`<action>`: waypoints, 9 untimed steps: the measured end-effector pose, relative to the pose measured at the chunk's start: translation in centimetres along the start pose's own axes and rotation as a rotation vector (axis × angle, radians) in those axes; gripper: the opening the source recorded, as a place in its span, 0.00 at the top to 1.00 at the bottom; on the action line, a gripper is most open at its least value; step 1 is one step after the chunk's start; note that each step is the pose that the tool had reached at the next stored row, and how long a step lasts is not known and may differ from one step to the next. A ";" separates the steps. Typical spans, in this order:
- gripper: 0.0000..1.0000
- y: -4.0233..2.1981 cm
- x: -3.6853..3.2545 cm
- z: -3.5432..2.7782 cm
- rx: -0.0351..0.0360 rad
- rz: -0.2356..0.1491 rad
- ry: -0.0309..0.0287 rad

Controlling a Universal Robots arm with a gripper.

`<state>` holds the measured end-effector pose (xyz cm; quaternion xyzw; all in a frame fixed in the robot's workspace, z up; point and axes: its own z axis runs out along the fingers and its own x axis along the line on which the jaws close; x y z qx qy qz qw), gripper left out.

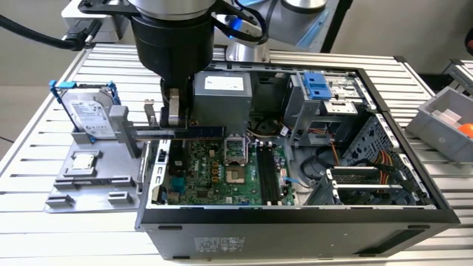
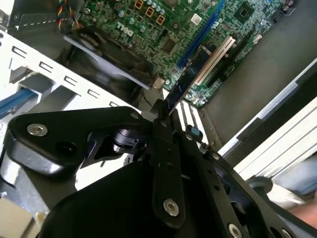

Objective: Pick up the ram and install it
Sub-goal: 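Pick up the ram and move it above insertion slot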

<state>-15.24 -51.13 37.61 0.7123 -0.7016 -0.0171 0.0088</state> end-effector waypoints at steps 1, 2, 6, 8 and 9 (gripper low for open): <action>1.00 -0.10 0.00 -0.01 0.0000 0.000 0.0000; 1.00 -0.19 0.00 -0.01 0.0000 0.000 0.0000; 1.00 -1.62 0.02 -0.06 0.0001 0.007 -0.0002; 1.00 -1.87 0.02 -0.07 0.0000 0.007 -0.0002; 1.00 -2.00 0.03 -0.07 0.0001 0.007 -0.0003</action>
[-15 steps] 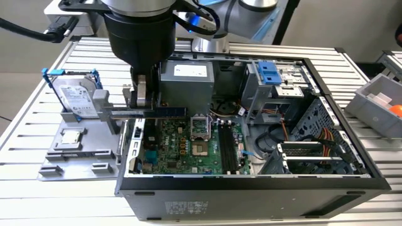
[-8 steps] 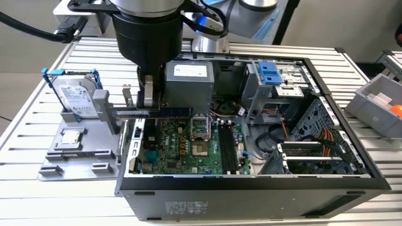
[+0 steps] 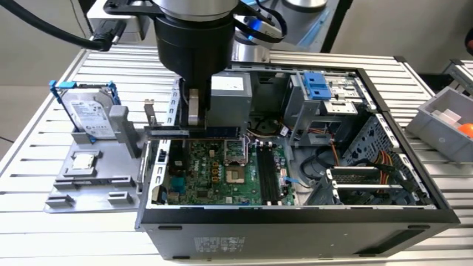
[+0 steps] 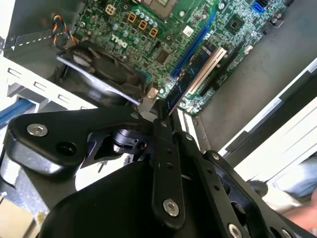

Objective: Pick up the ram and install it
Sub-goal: 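Pick up the ram and move it above insertion slot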

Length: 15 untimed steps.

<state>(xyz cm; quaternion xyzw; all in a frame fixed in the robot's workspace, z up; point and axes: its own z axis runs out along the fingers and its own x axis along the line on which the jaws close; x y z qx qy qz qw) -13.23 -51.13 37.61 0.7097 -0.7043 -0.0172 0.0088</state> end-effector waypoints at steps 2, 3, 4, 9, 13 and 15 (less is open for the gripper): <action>1.00 -0.27 0.00 -0.01 0.0000 0.000 0.0000; 1.00 -0.41 0.00 -0.01 0.0000 0.000 0.0000; 1.00 -0.57 0.00 -0.02 0.0000 0.000 0.0000; 1.00 -1.16 -0.01 -0.04 0.0000 0.000 -0.0001; 1.00 -1.68 0.00 -0.06 -0.0001 0.000 0.0001; 1.00 -1.89 0.00 -0.07 0.0000 0.000 0.0000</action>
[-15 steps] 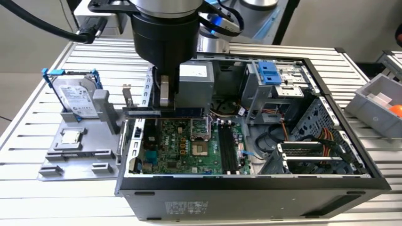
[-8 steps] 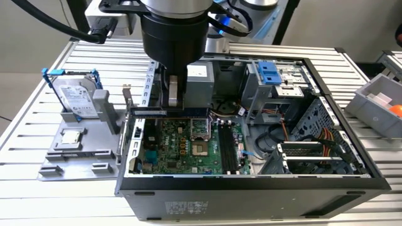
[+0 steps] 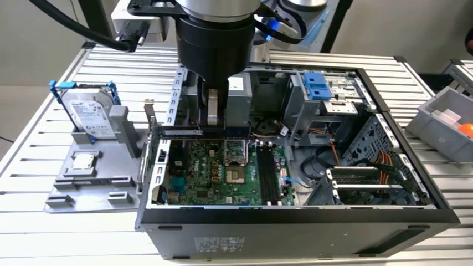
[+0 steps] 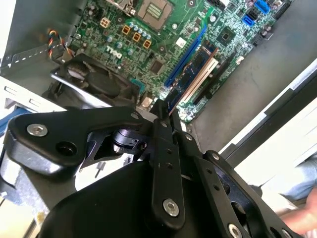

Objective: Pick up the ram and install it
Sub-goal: 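Pick up the ram and move it above insertion slot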

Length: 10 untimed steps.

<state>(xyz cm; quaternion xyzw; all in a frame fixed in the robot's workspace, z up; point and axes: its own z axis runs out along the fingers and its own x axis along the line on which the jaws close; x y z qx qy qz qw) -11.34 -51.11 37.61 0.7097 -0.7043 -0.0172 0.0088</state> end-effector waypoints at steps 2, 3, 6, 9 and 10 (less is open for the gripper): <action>1.00 -0.20 0.00 -0.01 0.0000 0.000 0.0000; 1.00 -0.31 0.00 -0.01 0.0000 0.000 0.0000; 1.00 -0.65 0.00 -0.03 0.0000 0.000 0.0000; 1.00 -0.93 0.01 -0.03 0.0000 0.000 0.0000; 1.00 -1.02 0.01 -0.04 0.0000 0.000 0.0000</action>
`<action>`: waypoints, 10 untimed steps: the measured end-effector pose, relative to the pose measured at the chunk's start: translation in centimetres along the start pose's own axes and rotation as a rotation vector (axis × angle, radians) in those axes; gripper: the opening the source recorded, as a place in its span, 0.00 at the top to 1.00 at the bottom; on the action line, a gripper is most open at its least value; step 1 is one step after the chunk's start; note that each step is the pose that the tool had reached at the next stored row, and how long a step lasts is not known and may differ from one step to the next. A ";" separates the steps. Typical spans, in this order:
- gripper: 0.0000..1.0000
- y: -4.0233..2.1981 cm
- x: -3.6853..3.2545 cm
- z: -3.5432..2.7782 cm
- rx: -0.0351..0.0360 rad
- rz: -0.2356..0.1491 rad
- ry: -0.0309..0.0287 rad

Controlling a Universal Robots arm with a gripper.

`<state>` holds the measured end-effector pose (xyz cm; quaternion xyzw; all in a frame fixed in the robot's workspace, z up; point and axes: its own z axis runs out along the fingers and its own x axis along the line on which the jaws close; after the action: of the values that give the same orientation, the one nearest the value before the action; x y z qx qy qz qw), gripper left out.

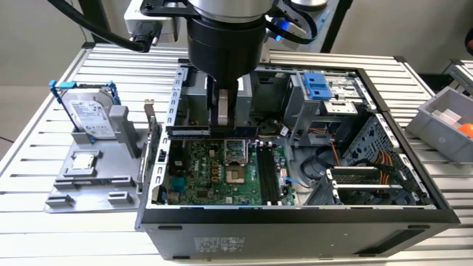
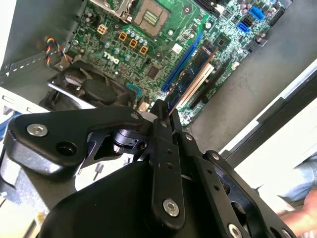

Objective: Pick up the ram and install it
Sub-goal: 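Pick up the ram and move it above insertion slot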

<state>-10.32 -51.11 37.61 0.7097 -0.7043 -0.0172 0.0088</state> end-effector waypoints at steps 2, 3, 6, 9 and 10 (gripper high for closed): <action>1.00 -0.18 0.00 0.00 0.0000 0.000 0.0000; 1.00 -0.27 0.00 -0.01 0.0000 0.000 0.0000; 1.00 -0.54 0.00 -0.01 0.0000 0.000 0.0000; 1.00 -0.78 0.00 -0.01 0.0000 0.000 -0.0001; 1.00 -0.85 0.01 0.00 0.0000 0.000 -0.0001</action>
<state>-9.47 -51.11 37.58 0.7097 -0.7042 -0.0172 0.0088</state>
